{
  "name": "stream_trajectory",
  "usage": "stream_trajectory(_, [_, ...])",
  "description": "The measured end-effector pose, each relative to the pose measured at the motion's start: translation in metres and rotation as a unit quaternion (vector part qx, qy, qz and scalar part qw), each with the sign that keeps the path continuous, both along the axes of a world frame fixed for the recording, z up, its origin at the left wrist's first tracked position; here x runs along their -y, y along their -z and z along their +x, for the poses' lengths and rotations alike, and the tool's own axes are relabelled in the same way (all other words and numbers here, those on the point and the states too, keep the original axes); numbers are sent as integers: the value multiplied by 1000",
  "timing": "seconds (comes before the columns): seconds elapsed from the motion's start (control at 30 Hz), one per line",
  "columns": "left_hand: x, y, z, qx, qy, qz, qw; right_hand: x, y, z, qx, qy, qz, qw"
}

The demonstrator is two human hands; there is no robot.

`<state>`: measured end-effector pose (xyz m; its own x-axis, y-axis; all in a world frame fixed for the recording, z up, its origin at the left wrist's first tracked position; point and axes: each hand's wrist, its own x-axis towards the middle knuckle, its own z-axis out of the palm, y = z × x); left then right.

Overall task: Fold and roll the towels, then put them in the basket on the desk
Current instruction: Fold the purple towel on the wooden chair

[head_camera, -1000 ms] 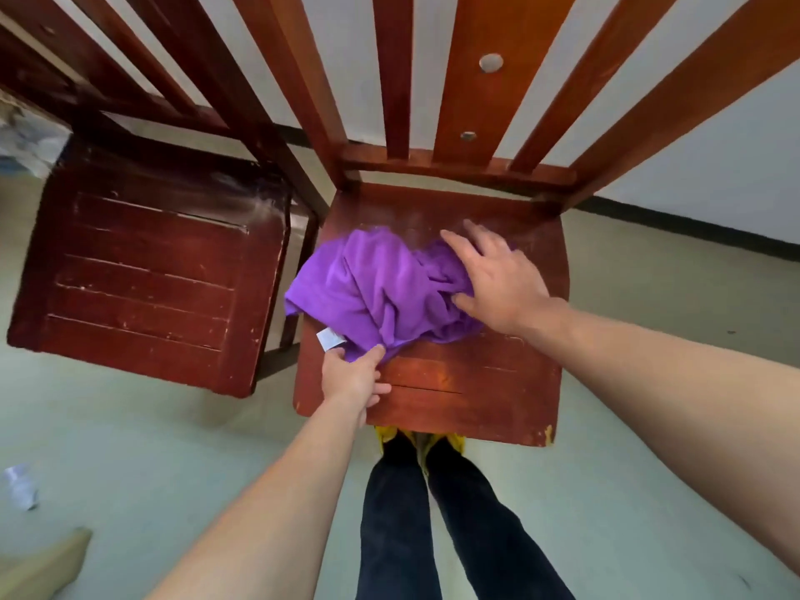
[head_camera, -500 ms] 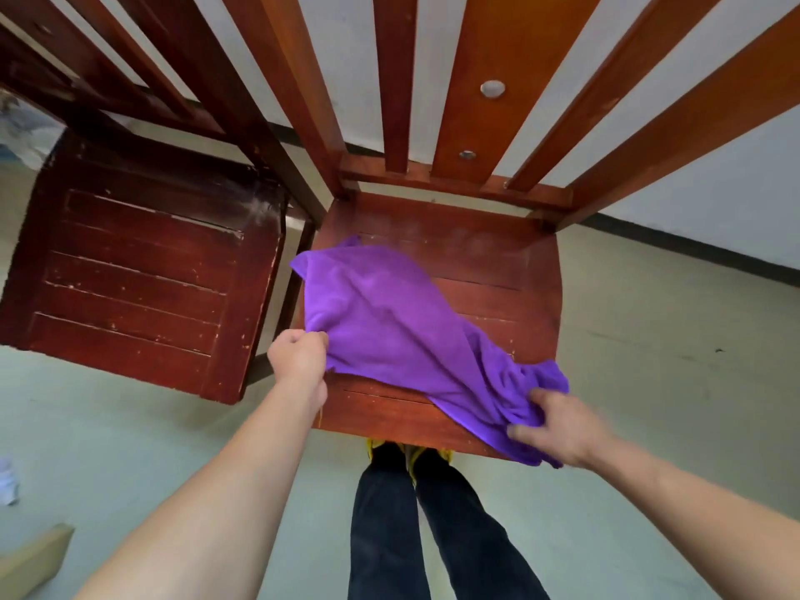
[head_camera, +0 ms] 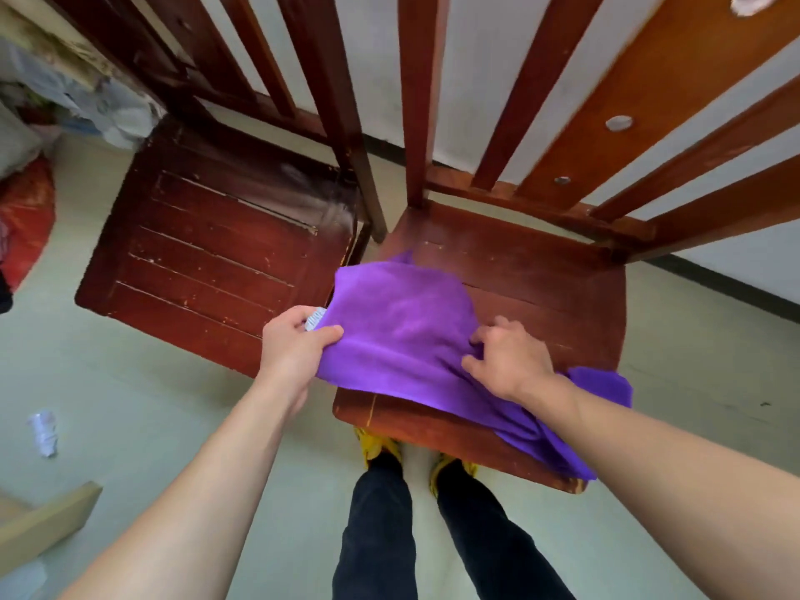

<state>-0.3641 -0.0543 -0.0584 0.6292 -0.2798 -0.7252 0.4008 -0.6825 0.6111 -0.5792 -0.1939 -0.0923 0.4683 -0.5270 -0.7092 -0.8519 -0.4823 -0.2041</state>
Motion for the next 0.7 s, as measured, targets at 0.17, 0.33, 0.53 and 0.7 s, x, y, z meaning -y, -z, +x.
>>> stream_trajectory(0.17, [-29, -2, 19, 64, 92, -26, 993, 22, -1, 70, 87, 82, -49, 992])
stream_trajectory(0.33, [-53, 29, 33, -9, 88, -43, 995, 26, 34, 169, 62, 91, -54, 992])
stream_trajectory(0.53, [-71, 35, 75, -24, 76, -55, 995, 12, 31, 200, 66, 151, -142, 976])
stream_trajectory(0.7, [-87, 31, 141, 27, 51, -24, 998, 28, -19, 270, 218, 220, -194, 931])
